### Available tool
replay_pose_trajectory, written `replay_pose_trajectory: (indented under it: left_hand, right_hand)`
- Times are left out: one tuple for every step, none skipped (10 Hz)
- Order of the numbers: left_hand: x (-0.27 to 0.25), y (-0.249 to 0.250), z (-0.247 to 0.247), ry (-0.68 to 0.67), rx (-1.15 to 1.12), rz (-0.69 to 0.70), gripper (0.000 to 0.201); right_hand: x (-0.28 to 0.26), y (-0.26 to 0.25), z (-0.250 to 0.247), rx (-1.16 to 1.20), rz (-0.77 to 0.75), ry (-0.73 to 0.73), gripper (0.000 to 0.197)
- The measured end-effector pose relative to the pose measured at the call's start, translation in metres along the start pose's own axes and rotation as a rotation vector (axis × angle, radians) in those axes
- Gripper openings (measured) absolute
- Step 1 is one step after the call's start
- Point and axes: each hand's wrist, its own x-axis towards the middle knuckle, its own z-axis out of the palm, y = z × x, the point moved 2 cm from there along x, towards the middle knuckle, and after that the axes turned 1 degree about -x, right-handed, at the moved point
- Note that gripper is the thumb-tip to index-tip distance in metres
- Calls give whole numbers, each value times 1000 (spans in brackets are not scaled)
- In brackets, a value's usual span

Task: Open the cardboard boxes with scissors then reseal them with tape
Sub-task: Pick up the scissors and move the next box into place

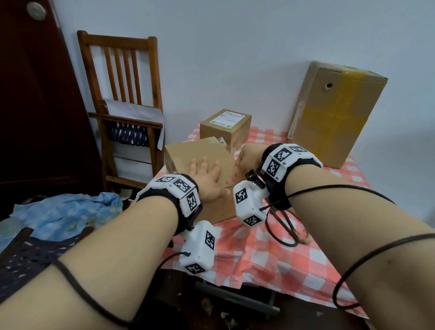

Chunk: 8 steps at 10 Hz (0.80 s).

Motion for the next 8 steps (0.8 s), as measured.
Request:
replay_pose_trajectory:
  left_hand:
    - [1, 0, 0, -7, 4, 0, 78]
    - [2, 0, 0, -10, -4, 3, 78]
    - [2, 0, 1, -10, -13, 3, 77]
    - [3, 0, 2, 0, -19, 7, 77]
    - [5, -1, 3, 2, -15, 8, 79]
    - [7, -2, 4, -3, -12, 7, 81]
    - [5, -1, 4, 8, 0, -10, 81]
    - [3, 1, 3, 12, -9, -13, 79]
  right_hand:
    - [-2, -1, 0, 36, 7, 12, 49]
    - [0, 2, 0, 63, 22, 34, 53]
    - [-3, 4, 2, 99, 32, 43, 59]
    - [1, 5, 6, 127, 44, 56, 48]
    - [2, 5, 9, 136, 39, 77, 44]
    - [-1, 6, 7, 105, 23, 40, 40]
    - [-4, 3, 3, 11, 40, 23, 38]
    - [-3, -3, 7, -103, -24, 70, 30]
